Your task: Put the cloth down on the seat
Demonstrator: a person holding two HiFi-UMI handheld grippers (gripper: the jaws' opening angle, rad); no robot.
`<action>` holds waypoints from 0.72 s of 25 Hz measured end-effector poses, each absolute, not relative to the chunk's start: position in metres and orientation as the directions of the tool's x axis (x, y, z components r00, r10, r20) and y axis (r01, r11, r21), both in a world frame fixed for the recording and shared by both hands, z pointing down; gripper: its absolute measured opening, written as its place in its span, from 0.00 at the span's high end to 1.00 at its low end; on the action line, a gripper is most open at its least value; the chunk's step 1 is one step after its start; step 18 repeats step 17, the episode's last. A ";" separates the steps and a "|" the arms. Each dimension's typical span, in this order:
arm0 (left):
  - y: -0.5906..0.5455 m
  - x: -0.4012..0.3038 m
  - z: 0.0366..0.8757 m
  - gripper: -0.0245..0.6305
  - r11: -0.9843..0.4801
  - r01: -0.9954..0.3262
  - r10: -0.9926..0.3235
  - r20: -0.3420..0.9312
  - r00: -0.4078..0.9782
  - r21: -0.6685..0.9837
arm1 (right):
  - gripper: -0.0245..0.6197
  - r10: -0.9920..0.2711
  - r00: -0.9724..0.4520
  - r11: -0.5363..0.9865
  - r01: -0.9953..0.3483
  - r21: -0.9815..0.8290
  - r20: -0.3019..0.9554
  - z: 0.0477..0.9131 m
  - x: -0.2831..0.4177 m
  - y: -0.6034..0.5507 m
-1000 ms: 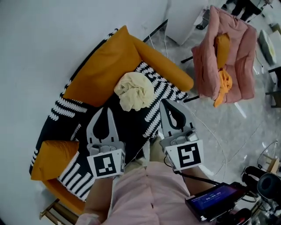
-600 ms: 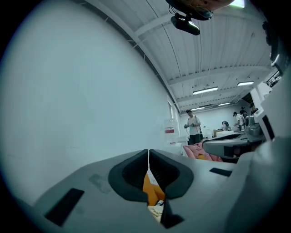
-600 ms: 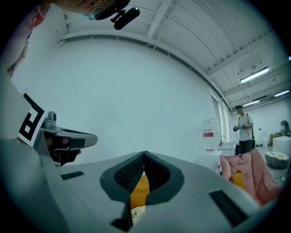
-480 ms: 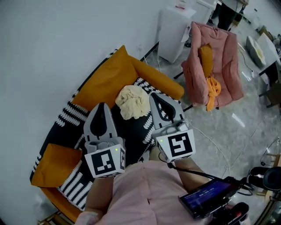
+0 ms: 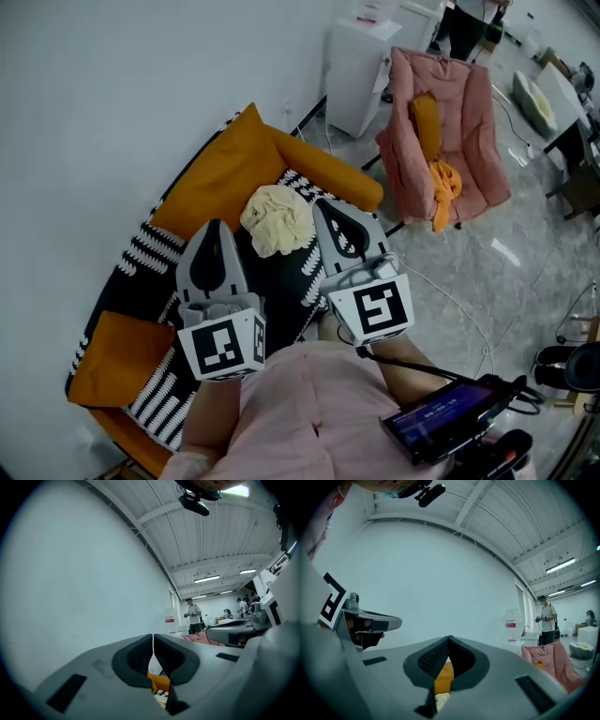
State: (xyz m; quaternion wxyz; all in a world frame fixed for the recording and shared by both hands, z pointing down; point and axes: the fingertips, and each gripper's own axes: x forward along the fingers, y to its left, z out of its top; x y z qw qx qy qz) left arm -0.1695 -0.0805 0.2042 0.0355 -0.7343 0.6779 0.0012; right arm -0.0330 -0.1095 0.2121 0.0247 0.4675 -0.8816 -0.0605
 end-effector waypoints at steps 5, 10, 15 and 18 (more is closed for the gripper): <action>-0.079 -0.167 0.203 0.93 -0.084 -0.995 -0.995 -0.053 0.086 -0.056 | 0.96 -0.829 -0.558 0.551 -0.825 0.124 -0.024 0.208 -0.030 -0.108; -0.082 -0.168 0.203 0.93 -0.080 -0.995 -0.995 -0.051 0.083 -0.060 | 0.96 -0.830 -0.557 0.549 -0.826 0.128 -0.028 0.208 -0.029 -0.109; -0.082 -0.166 0.204 0.93 -0.084 -0.994 -0.995 -0.050 0.087 -0.067 | 0.96 -0.832 -0.554 0.546 -0.827 0.132 -0.029 0.207 -0.029 -0.110; -0.082 -0.166 0.205 0.93 -0.085 -0.994 -0.995 -0.049 0.088 -0.068 | 0.96 -0.834 -0.551 0.543 -0.829 0.134 -0.030 0.207 -0.029 -0.111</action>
